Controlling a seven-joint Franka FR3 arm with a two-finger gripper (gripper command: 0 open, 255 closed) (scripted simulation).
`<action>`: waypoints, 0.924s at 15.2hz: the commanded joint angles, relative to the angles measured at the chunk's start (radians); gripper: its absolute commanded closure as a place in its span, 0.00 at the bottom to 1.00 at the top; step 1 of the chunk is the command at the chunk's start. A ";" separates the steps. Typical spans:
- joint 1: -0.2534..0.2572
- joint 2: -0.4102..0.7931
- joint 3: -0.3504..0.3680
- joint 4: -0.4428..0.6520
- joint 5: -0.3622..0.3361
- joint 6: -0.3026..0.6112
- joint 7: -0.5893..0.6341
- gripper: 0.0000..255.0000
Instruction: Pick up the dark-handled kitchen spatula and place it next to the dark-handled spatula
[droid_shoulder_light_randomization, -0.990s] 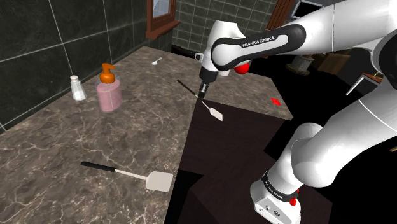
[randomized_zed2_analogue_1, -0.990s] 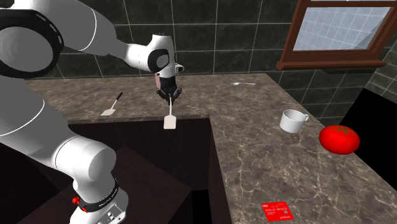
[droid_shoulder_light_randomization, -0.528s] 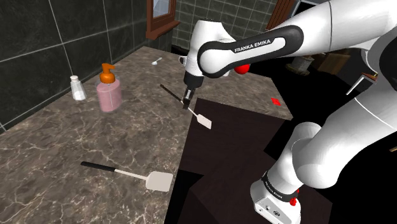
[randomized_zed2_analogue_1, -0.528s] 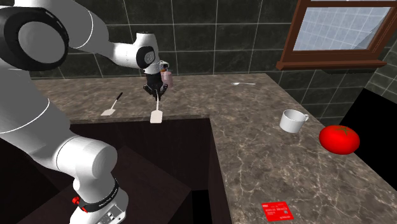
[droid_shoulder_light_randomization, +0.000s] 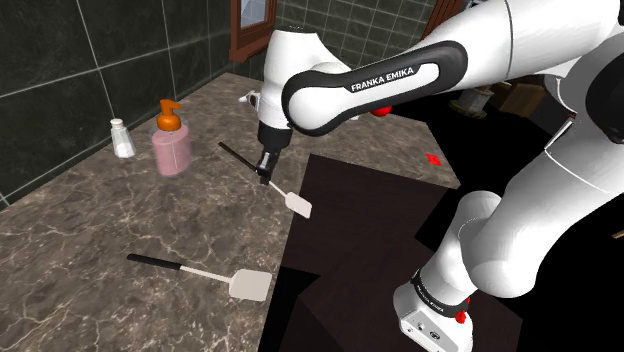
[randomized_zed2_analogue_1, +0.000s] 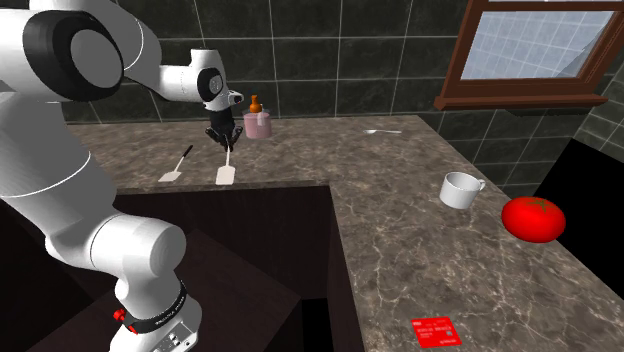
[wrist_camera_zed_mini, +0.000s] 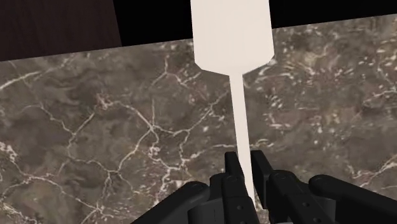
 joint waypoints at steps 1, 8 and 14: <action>0.009 0.017 0.012 0.008 -0.001 0.009 0.023 1.00; 0.009 0.063 0.013 -0.042 -0.003 0.105 0.024 1.00; 0.009 0.111 0.014 -0.076 -0.006 0.188 0.026 1.00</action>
